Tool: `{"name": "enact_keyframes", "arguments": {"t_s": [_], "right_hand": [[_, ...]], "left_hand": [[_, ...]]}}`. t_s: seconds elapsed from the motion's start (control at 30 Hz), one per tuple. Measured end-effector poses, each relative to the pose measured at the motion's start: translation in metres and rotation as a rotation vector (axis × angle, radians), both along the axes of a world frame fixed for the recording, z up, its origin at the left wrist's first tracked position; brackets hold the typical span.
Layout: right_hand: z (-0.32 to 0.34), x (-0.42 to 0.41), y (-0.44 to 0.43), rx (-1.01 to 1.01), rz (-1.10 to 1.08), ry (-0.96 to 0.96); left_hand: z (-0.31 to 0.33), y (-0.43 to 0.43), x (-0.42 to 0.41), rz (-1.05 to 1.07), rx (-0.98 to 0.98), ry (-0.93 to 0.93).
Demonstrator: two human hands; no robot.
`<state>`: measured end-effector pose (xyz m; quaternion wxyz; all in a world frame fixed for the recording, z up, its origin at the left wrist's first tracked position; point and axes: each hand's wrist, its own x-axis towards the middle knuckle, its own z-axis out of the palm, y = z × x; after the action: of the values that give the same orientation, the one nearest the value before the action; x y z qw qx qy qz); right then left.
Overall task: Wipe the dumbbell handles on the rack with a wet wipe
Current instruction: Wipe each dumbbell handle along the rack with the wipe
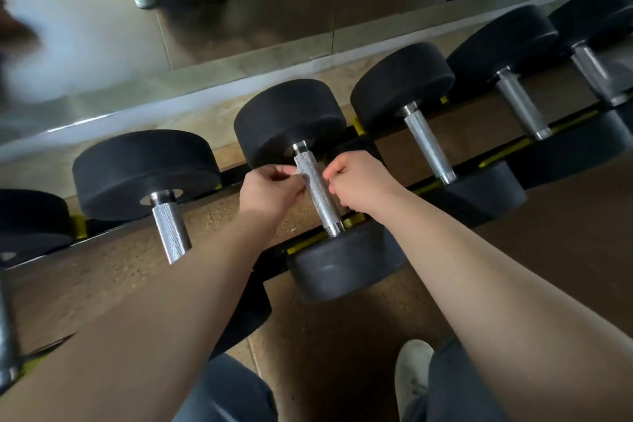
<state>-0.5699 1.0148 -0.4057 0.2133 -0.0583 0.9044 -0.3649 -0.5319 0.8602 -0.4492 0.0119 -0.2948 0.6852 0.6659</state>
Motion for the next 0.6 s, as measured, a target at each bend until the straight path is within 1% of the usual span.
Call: {"name": "enact_keyframes", "arguments": {"t_s": [0.07, 0.13, 0.17, 0.2, 0.23, 0.33, 0.37, 0.4, 0.43, 0.5, 0.6], "right_hand": [[0.000, -0.003, -0.001, 0.033, 0.018, 0.007], [-0.001, -0.007, -0.002, 0.043, 0.020, -0.003], [-0.003, -0.010, -0.003, 0.045, 0.018, -0.008], [-0.004, -0.013, -0.004, 0.047, 0.016, -0.013], [-0.004, -0.015, -0.005, 0.052, 0.021, -0.014], [-0.006, -0.021, -0.007, 0.066, 0.058, 0.009], [-0.006, -0.021, -0.007, 0.064, 0.063, 0.022], [-0.006, -0.022, -0.007, 0.057, 0.066, 0.031], [-0.007, -0.022, -0.007, 0.049, 0.067, 0.033], [-0.009, -0.023, -0.006, 0.033, 0.079, 0.023], [-0.012, -0.025, -0.005, 0.016, 0.086, 0.013]], "left_hand": [[0.002, 0.000, 0.012, -0.194, -0.079, -0.085], [0.005, 0.004, 0.023, -0.388, -0.132, -0.217], [0.005, 0.006, 0.025, -0.433, -0.178, -0.259], [0.004, 0.008, 0.025, -0.427, -0.204, -0.264], [0.003, 0.008, 0.023, -0.371, -0.194, -0.238], [0.001, 0.002, 0.006, -0.048, -0.063, -0.084], [0.002, 0.000, 0.000, 0.024, -0.041, -0.036], [0.003, -0.002, -0.004, 0.051, -0.036, -0.005], [0.004, -0.003, -0.007, 0.032, -0.046, 0.004], [0.007, -0.004, -0.004, -0.084, -0.097, -0.029], [0.013, -0.003, 0.014, -0.381, -0.146, -0.078]]}}
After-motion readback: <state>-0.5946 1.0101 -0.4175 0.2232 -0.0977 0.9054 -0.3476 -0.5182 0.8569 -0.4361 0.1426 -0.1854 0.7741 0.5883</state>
